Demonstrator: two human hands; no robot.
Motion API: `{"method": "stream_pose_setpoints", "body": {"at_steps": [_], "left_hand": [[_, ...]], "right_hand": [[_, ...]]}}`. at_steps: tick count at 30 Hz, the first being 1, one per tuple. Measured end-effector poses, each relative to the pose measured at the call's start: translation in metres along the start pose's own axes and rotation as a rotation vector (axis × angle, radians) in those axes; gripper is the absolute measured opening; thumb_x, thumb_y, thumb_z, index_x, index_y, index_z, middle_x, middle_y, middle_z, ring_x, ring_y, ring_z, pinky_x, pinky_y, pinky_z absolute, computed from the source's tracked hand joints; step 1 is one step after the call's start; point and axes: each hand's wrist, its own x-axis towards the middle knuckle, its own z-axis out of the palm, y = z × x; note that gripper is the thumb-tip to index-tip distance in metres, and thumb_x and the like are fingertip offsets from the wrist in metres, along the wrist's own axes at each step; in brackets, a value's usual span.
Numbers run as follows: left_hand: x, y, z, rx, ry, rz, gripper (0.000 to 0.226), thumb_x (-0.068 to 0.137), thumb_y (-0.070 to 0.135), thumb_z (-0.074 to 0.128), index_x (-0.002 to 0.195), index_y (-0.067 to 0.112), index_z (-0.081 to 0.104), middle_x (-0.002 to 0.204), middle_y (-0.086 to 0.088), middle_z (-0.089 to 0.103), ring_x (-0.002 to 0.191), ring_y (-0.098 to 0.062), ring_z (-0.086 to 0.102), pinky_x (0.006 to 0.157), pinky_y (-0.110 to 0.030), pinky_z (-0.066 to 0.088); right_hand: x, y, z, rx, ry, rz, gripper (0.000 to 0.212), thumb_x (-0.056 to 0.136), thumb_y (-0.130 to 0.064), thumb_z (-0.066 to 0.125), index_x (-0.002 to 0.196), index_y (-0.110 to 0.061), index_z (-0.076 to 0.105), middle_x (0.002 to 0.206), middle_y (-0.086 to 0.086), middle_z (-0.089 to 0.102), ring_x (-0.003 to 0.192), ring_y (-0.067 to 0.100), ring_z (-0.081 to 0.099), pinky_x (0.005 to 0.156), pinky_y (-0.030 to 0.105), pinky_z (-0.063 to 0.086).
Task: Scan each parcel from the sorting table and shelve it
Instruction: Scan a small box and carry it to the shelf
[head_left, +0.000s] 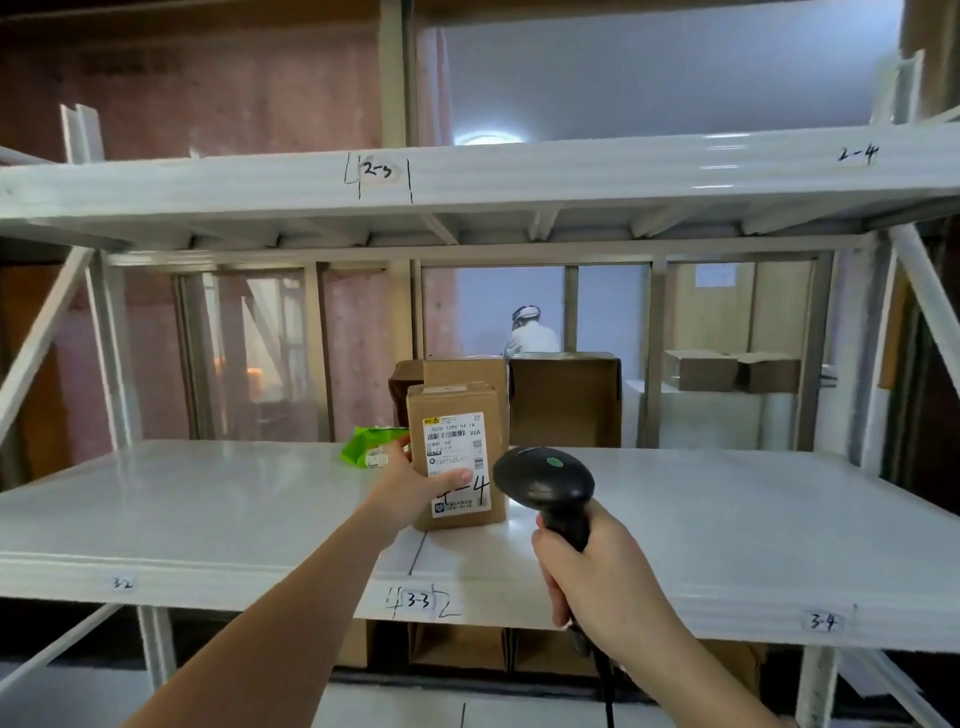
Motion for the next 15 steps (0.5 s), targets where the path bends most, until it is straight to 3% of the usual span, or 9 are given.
{"method": "stream_pose_setpoints", "body": {"at_steps": [4, 9, 13, 15], "left_hand": [[0.026, -0.008, -0.002, -0.017, -0.056, 0.014, 0.105, 0.066, 0.028, 0.098, 0.147, 0.020, 0.031, 0.136, 0.000, 0.065, 0.119, -0.019, 0.064, 0.105, -0.043, 0.052], [0.050, -0.013, -0.002, -0.031, -0.081, 0.016, 0.104, 0.066, 0.028, 0.098, 0.149, 0.018, 0.036, 0.135, 0.004, 0.066, 0.113, -0.015, 0.061, 0.100, -0.038, 0.049], [0.058, -0.014, -0.001, -0.040, -0.055, 0.034, 0.090, 0.072, 0.021, 0.095, 0.145, 0.018, 0.043, 0.135, 0.001, 0.067, 0.103, -0.010, 0.064, 0.077, -0.022, 0.051], [0.063, -0.015, 0.002, -0.042, -0.037, 0.041, 0.089, 0.072, 0.021, 0.094, 0.145, 0.018, 0.043, 0.136, 0.001, 0.066, 0.106, -0.012, 0.064, 0.079, -0.024, 0.052]], "right_hand": [[0.015, -0.002, 0.021, 0.005, 0.020, 0.036, 0.006, 0.097, -0.018, 0.054, 0.098, -0.023, 0.057, 0.059, 0.003, 0.057, 0.044, 0.011, 0.055, 0.053, 0.024, 0.054], [0.026, -0.001, 0.039, 0.000, 0.047, 0.094, 0.005, 0.098, -0.019, 0.054, 0.099, -0.023, 0.056, 0.059, 0.002, 0.057, 0.043, 0.009, 0.054, 0.052, 0.021, 0.054], [0.028, 0.001, 0.041, -0.016, 0.070, 0.108, 0.003, 0.098, -0.019, 0.054, 0.099, -0.021, 0.056, 0.057, 0.001, 0.057, 0.044, 0.010, 0.055, 0.053, 0.021, 0.055], [0.029, 0.001, 0.042, -0.022, 0.083, 0.115, 0.003, 0.098, -0.019, 0.054, 0.098, -0.021, 0.056, 0.056, 0.001, 0.057, 0.045, 0.011, 0.056, 0.055, 0.023, 0.055]]}}
